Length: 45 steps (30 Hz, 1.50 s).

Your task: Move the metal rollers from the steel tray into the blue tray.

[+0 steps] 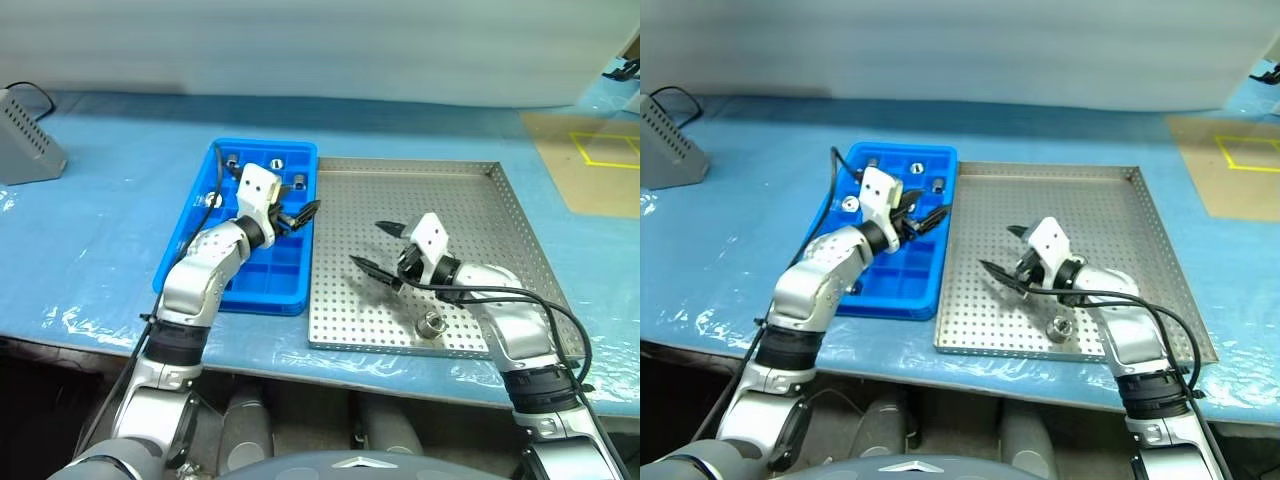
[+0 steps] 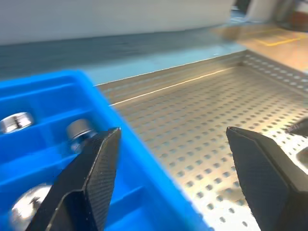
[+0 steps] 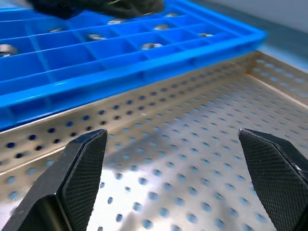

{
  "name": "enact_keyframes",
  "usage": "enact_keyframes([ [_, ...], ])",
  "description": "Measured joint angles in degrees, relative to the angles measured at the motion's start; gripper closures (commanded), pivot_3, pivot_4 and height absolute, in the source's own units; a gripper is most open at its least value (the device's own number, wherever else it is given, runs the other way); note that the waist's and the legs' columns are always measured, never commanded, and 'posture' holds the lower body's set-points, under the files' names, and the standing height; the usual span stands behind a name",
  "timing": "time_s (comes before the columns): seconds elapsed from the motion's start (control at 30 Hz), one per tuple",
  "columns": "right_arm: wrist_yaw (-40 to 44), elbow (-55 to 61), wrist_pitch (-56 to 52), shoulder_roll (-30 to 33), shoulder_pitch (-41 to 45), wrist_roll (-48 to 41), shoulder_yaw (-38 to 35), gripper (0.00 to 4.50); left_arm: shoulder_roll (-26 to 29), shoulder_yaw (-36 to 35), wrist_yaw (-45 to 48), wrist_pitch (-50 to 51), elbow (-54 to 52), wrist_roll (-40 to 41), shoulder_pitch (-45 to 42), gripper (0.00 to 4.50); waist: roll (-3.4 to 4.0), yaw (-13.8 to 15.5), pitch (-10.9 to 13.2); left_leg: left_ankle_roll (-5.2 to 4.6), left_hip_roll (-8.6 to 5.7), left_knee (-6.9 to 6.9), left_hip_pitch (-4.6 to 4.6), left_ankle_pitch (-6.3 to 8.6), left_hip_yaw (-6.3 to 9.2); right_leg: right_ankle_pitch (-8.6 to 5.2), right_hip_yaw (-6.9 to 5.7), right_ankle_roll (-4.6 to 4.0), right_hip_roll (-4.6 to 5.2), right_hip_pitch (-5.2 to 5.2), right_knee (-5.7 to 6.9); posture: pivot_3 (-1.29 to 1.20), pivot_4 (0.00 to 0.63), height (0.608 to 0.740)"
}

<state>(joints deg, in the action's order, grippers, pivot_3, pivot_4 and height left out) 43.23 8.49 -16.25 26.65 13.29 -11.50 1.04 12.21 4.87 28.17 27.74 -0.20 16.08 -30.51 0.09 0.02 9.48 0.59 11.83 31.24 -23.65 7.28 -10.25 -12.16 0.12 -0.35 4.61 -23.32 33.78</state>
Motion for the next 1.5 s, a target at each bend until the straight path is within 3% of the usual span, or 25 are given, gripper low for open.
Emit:
enact_keyframes([
  [0.37, -5.27, 3.25, -4.88, 5.63, -4.62, -0.19, -8.57, 0.0, -4.99, 4.51, 9.84, -14.03, 17.53, -3.18, -7.34, 0.8, 0.0, -2.42, 0.0, -0.11, -0.02, 0.08, 0.0, 0.06, -0.04, 0.0, 0.03, 0.0, 0.01, 0.05, -0.05, -0.49, 0.15, 0.74],
  [0.57, -5.48, -4.05, -8.66, 7.65, -6.14, -1.26, -12.48, 0.0, -7.18, 5.51, 13.39, -16.75, 20.45, -3.56, -8.27, 0.8, 0.03, -2.7, -0.01, -0.14, 0.01, 0.1, 0.03, 0.08, -0.06, 0.0, 0.03, 0.0, 0.0, 0.06, -0.05, -0.5, 0.15, 0.74],
  [0.83, -2.93, -5.49, -9.72, 6.76, -7.7, -4.24, -12.08, 0.0, -6.89, 5.6, 16.51, -17.69, 20.88, -3.72, -8.26, 0.8, 0.04, -3.96, -0.02, -0.17, 0.0, 0.15, 0.03, 0.09, -0.06, 0.0, 0.02, -0.01, 0.01, 0.07, -0.04, -0.47, 0.15, 0.74],
  [1.37, -1.74, -6.62, -9.97, 6.72, -4.16, -4.5, -7.59, 0.0, -5.16, 4.93, 15.95, -17.71, 19.52, -3.73, -7.29, 0.8, 0.04, -3.54, -0.02, -0.17, 0.0, 0.14, 0.01, 0.1, -0.05, 0.0, 0.0, -0.02, 0.03, 0.08, -0.05, -0.39, 0.15, 0.74],
  [1.5, -0.48, -9.71, -7.35, 6.84, -2.95, -4.11, -6.64, 1.29, -4.57, 4.4, 15.0, -17.62, 18.75, -3.76, -6.77, 0.76, 0.02, -3.57, -0.02, -0.17, 0.01, 0.18, 0.13, 0.1, -0.05, 0.01, -0.02, -0.02, 0.03, 0.23, -0.05, -0.36, 0.15, 0.74],
])
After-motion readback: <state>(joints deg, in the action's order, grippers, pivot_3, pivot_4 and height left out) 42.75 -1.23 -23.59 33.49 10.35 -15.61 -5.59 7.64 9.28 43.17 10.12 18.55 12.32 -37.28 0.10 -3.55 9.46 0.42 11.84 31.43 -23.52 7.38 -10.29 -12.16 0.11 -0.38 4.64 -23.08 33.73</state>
